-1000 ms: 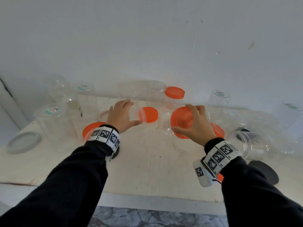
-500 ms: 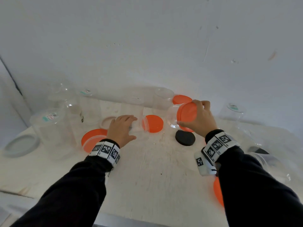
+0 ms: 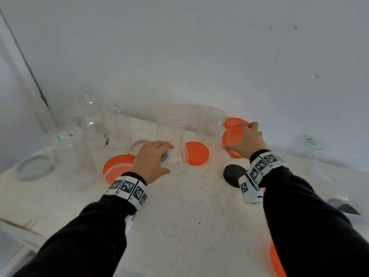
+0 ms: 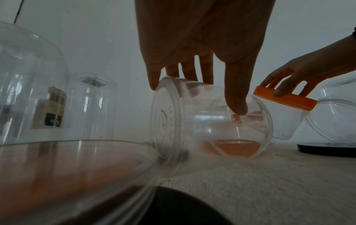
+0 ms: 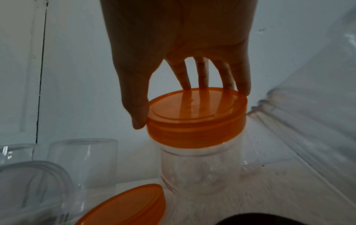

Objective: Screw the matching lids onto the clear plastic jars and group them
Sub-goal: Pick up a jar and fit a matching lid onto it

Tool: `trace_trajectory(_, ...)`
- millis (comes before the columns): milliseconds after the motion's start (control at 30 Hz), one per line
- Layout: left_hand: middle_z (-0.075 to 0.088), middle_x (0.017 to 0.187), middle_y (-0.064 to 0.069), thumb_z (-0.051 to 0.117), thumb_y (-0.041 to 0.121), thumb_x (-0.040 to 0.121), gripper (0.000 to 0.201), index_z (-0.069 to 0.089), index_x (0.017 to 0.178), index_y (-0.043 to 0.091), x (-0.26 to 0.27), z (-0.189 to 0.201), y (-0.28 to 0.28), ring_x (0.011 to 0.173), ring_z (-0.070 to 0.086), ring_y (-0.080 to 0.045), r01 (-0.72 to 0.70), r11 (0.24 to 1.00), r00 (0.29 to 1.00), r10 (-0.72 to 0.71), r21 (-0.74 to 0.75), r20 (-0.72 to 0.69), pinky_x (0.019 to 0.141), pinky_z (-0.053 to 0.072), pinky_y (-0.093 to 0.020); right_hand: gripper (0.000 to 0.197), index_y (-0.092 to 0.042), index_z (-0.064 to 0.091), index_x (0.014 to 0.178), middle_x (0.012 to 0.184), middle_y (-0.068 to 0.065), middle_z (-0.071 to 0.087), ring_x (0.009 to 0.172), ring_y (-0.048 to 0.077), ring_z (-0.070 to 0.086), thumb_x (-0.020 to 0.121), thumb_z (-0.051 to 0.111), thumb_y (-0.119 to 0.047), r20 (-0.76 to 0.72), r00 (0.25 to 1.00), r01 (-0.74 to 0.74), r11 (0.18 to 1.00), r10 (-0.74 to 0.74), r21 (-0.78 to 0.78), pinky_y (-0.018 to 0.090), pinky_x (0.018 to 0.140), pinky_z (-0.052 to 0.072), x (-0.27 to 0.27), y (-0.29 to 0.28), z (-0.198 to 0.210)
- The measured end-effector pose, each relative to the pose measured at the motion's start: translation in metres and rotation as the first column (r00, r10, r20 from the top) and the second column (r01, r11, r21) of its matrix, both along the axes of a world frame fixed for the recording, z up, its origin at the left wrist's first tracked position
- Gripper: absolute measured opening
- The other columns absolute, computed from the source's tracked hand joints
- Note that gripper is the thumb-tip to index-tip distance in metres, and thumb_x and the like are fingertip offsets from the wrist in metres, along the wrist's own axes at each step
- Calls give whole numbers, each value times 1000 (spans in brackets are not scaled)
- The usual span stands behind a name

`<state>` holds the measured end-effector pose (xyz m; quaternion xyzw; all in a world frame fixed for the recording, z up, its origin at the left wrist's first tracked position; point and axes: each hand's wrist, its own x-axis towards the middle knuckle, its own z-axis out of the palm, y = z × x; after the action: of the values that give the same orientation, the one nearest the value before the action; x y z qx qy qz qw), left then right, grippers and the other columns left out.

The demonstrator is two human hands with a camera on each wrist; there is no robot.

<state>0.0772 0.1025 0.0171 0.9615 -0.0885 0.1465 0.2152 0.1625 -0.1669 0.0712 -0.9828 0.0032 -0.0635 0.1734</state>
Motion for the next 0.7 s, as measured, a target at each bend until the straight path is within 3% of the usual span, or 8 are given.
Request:
trace_trajectory(167,53,131,0,84,22,62,68,55,124,17,-3,1,-1,121,44,-21,-2,1000,1000,3,-16,13,102,23,-28,91,-23,29,140,139,10,22,125,35,32,66,75,-51,-78,996,-42,993,33,-113,47,92,42,9,3,-5)
trace_trajectory(400,53,130,0,84,23,62,67,55,122,18,-4,-1,-1,121,44,-21,-5,1000,1000,5,-1,30,103,23,-29,84,-23,32,142,146,6,26,132,35,27,72,71,-50,-125,989,-93,988,77,-127,48,97,39,18,2,-9)
trace_trajectory(533,55,128,0,84,23,61,66,56,121,18,-2,-1,-1,119,45,-20,-4,1000,1000,4,-6,27,102,23,-29,77,-22,29,144,152,5,20,136,36,22,80,64,-47,-168,981,-128,977,100,-170,48,103,33,21,2,-10)
trace_trajectory(700,56,126,-1,85,22,60,67,56,120,16,-1,-3,0,118,47,-22,4,1000,999,-4,-1,37,101,23,-28,57,-18,40,139,148,9,32,133,29,33,88,59,-37,-200,963,-222,956,183,-194,41,103,33,22,2,-10)
